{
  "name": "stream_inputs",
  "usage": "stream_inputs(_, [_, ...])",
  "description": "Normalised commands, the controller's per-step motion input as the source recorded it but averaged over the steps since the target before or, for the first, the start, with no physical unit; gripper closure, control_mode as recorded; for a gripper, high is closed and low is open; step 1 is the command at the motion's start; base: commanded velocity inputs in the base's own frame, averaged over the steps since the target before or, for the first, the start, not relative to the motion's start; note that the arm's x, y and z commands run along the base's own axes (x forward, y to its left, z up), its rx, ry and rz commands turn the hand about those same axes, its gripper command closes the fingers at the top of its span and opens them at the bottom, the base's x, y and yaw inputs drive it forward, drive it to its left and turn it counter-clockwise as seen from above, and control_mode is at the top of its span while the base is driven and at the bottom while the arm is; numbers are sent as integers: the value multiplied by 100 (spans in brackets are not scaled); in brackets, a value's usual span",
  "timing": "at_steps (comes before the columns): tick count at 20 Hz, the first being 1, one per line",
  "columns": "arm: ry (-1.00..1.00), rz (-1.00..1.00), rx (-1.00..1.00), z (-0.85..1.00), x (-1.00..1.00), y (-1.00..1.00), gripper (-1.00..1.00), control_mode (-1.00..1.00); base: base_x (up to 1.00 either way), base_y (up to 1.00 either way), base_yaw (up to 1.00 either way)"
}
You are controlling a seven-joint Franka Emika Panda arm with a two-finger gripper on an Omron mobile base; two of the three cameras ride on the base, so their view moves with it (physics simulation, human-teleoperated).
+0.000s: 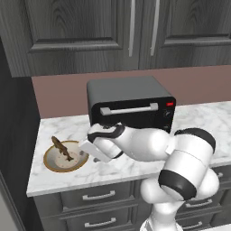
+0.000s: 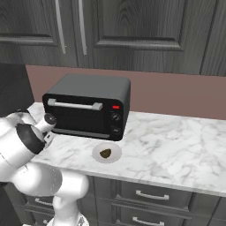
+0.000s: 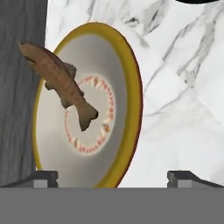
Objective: Remove the kiwi from the bowl and place it on the small plate. Then place the bowl with only the fish in the microwave, close the door, and press the start button to microwave the fish.
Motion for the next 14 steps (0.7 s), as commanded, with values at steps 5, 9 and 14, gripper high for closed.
stream_inputs(5, [2, 0, 5, -36, 30, 16, -100, -100, 0, 0, 0])
stream_inputs(9, [1, -2, 3, -19, 16, 31, -100, -100, 0, 0, 0])
stream_inputs(14, [0, -5, 1, -10, 9, 37, 100, -100, 0, 0, 0])
